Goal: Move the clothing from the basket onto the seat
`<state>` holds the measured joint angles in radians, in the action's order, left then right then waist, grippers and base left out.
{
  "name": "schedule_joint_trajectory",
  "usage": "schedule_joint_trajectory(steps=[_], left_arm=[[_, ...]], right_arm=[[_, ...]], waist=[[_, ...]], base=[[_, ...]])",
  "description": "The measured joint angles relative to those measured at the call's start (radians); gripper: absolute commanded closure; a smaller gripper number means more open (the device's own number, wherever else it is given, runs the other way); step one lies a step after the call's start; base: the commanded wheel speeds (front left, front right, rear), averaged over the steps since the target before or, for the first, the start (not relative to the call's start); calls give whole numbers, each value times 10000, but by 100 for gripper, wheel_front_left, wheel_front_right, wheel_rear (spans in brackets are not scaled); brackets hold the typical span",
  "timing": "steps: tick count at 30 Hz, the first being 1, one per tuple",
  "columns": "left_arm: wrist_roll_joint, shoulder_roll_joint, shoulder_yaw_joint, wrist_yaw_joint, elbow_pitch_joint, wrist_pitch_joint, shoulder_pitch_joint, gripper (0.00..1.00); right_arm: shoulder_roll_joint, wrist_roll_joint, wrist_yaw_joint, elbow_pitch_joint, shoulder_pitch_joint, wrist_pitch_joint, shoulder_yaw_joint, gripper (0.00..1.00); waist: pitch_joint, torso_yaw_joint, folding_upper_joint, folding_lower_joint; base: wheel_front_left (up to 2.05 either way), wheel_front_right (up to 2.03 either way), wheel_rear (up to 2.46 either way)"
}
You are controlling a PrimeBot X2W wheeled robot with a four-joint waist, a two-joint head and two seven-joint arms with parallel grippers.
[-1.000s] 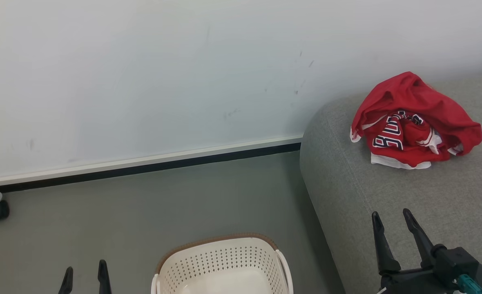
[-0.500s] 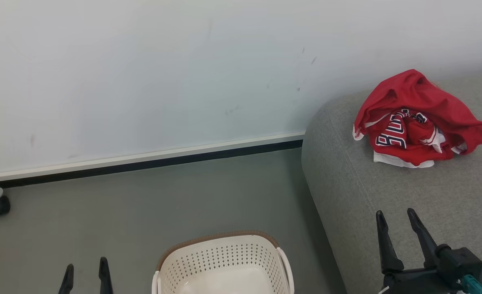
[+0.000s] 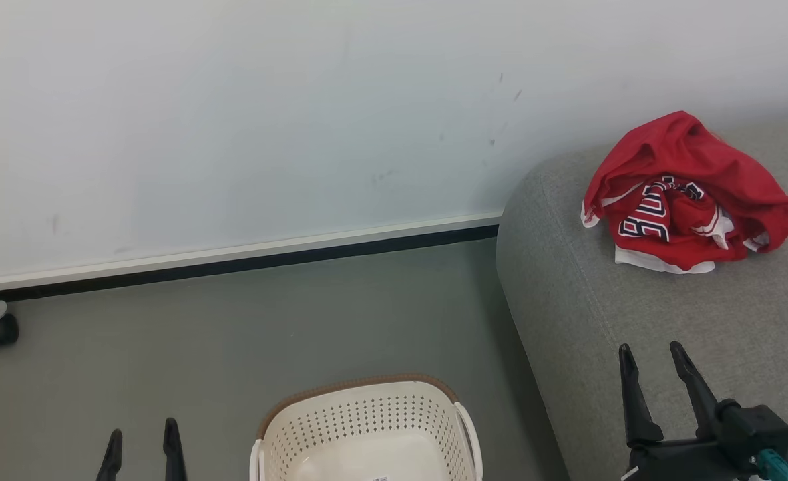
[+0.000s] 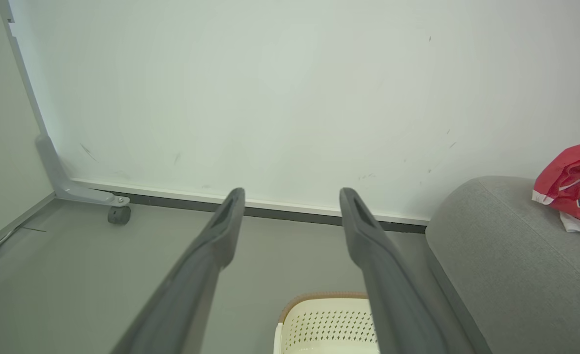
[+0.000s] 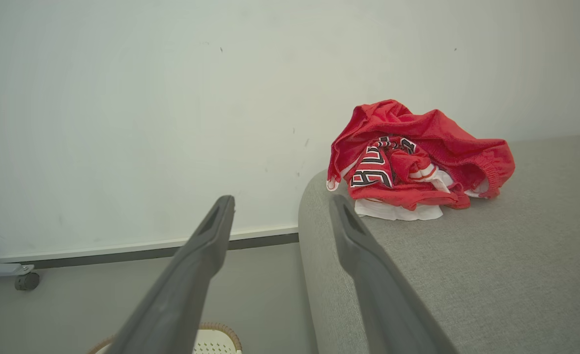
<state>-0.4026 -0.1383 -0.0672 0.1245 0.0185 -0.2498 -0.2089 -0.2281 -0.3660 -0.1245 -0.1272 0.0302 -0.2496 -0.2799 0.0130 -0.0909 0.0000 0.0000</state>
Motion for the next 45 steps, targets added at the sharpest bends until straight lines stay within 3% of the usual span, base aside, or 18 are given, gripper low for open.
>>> schedule_joint_trajectory(steps=[14,45], left_arm=[[-506,249,-48,-115,755,222,-40,100],[-4704,489,579,-940,1434,1524,880,100]], right_arm=[[336,-529,105,-738,-451,232,104,100],[882,-4824,913,-1078,-177,1534,1555,100]], waist=[[-22,44,0,1],[-66,365,0,1]], base=[[0,0,0],[0,0,0]])
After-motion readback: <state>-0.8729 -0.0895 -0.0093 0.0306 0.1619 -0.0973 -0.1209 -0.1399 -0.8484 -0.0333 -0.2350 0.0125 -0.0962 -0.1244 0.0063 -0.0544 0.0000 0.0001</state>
